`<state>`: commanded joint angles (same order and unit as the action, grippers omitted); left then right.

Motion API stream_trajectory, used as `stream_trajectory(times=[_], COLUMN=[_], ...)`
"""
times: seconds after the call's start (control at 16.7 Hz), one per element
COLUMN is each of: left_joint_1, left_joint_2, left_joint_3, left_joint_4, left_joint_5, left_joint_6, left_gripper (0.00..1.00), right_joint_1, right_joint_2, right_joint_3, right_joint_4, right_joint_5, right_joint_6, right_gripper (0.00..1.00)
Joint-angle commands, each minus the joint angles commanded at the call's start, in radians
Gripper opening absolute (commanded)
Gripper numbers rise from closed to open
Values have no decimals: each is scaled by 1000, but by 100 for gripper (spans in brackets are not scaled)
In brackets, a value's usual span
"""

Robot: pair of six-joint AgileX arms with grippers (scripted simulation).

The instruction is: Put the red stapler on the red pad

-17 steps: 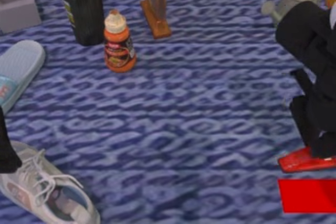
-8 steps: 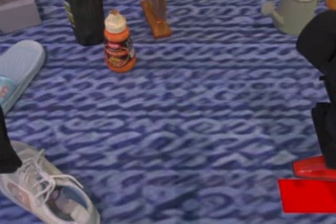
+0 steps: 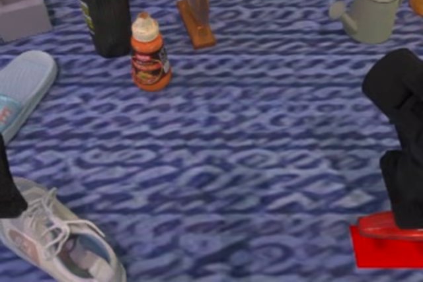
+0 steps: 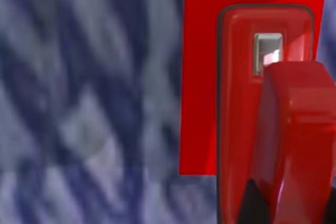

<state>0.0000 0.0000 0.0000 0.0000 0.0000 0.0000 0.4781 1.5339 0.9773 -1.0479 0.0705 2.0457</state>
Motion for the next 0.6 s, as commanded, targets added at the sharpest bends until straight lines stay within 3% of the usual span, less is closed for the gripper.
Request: stream_trajectory(times=[0.3,0.6], left_joint_1=[0,0], left_joint_2=[0,0], left_joint_3=[0,0], left_joint_4=[0,0], left_joint_5=[0,0], left_joint_6=[0,0], left_gripper=[100,100], right_joint_1=[-16,-17], right_joint_2=[51,55], right_joint_3=[-147,-158], right_joint_4=[199,211], right_joint_5=[0,0], right_joint_6=[-12,-12], right_gripper=[0,0])
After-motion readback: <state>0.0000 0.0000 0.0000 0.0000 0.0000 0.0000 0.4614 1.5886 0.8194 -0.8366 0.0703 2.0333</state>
